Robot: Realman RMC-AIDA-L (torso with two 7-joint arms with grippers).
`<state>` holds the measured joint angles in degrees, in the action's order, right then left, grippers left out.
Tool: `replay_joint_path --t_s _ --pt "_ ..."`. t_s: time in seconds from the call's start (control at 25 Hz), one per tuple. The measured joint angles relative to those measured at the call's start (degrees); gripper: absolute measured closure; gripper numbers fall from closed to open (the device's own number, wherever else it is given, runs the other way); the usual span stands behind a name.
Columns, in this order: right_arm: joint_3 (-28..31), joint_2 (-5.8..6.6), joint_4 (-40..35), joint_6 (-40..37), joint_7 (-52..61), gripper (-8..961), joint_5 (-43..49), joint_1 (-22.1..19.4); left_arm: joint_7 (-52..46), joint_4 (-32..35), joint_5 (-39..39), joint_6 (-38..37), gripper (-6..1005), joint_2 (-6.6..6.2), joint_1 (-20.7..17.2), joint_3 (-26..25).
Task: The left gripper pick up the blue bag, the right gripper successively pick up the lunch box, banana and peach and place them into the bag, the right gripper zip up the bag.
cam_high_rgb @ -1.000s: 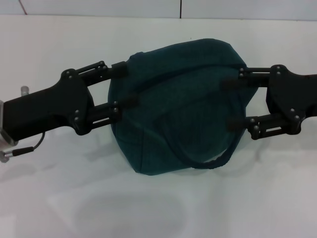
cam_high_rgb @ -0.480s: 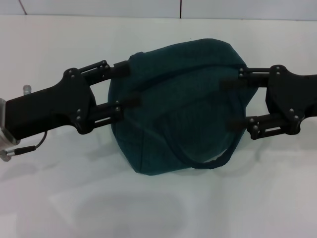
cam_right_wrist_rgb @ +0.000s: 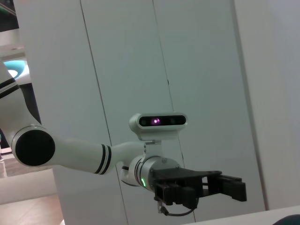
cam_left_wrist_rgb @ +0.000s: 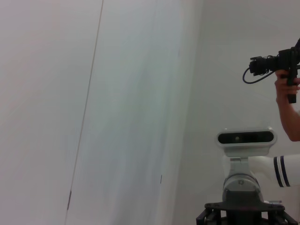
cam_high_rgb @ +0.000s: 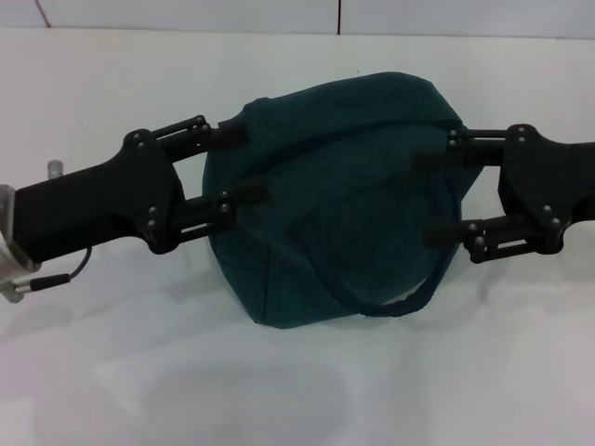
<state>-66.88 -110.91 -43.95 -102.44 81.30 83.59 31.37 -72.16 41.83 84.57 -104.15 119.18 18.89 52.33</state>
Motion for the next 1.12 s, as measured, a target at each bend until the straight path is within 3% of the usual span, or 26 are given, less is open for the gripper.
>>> replay_joint_path --t_s 1.12 --pt "0.79 -0.01 0.99 -0.37 -0.09 151 -0.27 -0.26 0.42 -1.39 0.43 0.00 315 0.09 0.84 0.03"
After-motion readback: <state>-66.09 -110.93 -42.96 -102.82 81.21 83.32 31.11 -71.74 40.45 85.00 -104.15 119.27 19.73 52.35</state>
